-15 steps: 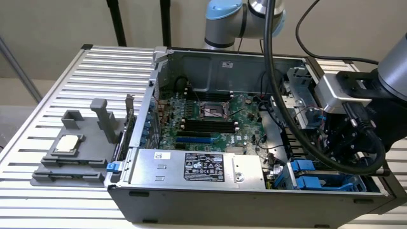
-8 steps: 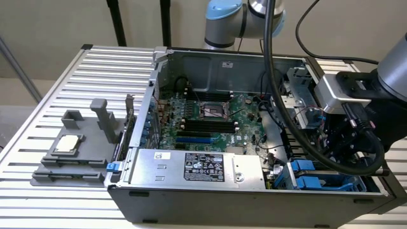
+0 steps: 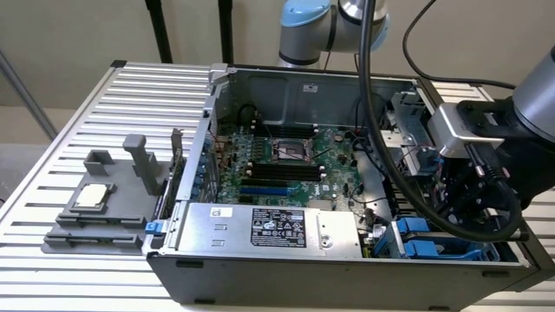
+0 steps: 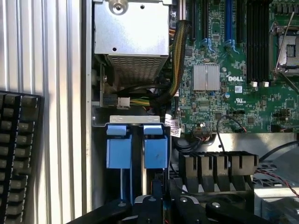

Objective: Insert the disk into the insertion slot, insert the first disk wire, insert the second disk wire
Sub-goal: 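Insert the second disk wire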

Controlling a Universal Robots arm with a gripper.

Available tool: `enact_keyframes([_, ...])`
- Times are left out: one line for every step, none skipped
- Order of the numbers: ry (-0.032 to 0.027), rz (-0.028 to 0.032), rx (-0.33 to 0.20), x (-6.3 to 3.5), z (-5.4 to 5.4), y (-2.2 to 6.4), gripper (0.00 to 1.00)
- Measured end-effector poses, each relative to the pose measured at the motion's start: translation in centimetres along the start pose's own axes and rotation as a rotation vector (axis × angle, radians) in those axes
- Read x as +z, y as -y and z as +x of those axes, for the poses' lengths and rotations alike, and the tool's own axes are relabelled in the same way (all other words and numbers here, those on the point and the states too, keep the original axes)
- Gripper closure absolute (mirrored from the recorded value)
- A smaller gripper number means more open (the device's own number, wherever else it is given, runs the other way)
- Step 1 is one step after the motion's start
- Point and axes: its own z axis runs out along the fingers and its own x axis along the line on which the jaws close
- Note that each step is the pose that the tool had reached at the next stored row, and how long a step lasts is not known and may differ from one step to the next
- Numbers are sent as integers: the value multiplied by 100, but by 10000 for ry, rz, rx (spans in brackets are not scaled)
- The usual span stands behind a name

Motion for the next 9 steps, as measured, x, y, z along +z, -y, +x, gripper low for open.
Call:
enact_keyframes([5, 1, -2, 4, 1, 0, 84])
enact_keyframes([12, 1, -4, 8, 2, 0, 84])
enact_keyframes([17, 2, -5, 11, 3, 0, 84])
enact_keyframes([23, 2, -8, 15, 4, 0, 84])
enact_keyframes([30, 3, -9, 18, 5, 0, 84])
enact_keyframes([36, 4, -11, 21, 6, 0, 84])
enact_keyframes([40, 3, -12, 22, 6, 0, 84])
enact_keyframes([43, 3, -12, 23, 6, 0, 84])
enact_keyframes([44, 3, -13, 23, 6, 0, 82])
